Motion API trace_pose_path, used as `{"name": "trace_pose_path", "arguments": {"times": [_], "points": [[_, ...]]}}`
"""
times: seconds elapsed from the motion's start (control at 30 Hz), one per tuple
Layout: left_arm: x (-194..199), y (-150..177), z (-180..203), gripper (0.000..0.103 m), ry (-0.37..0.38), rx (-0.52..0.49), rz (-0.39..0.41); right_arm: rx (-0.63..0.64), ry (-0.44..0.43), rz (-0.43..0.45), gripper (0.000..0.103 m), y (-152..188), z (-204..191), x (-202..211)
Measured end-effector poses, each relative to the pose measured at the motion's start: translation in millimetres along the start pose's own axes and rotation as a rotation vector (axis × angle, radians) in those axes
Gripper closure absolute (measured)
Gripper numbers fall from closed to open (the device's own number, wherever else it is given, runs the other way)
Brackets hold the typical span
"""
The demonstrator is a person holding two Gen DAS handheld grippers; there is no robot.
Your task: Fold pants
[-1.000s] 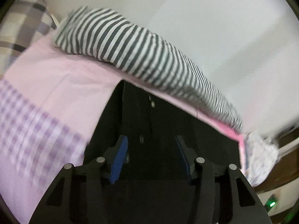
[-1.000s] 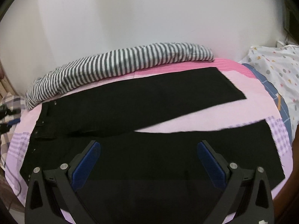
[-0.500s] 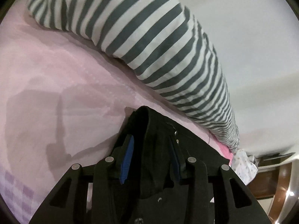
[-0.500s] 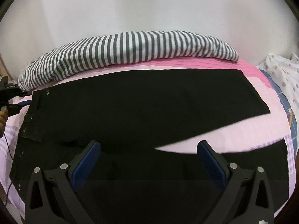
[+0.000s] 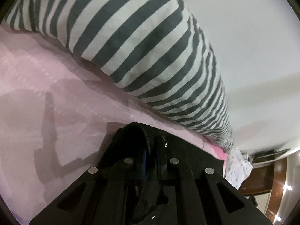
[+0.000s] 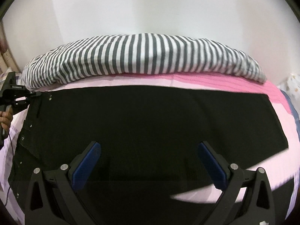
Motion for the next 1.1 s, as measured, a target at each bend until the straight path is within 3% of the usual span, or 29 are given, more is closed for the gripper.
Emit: {"name": "trace_pose_path", "arguments": {"times": [0.17,0.37,0.53,0.73,0.93,1.1], "points": [[23.2,10.9,30.1,0.096,0.003,-0.109,0.093,0.132,-0.042,-0.018,0.0,-25.4,-0.9,-10.3],[60.5,27.6,69.8,0.096,0.028,-0.238,0.158,0.431,-0.23,-0.15,0.001,-61.0,-17.6,-29.1],[70.2,48.0,92.8,0.096,0.027,-0.286,0.204,0.567,-0.296,-0.214,0.003,-97.4,-31.3,-44.6],[72.8,61.9,110.0,0.096,0.007,-0.325,0.237,0.671,-0.442,-0.335,0.022,-114.7,-67.0,-69.8],[79.1,63.5,105.5,0.096,-0.004,-0.315,0.252,0.833,-0.587,-0.48,0.036,-93.0,-116.5,-82.4],[78.5,61.4,105.7,0.096,-0.014,-0.296,0.262,0.913,-0.595,-0.561,0.054,-74.4,-117.4,-90.8]]}}
Point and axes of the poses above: each gripper's, at about its wrist camera, not at the fingertips, and x roughly against the way its jaws point, z to its right, y to its underside, the point moved 10 cm from there along -x, roughly the way its jaws point, and after that the axes turned 5 degrees about -z, right-handed, at the moved point
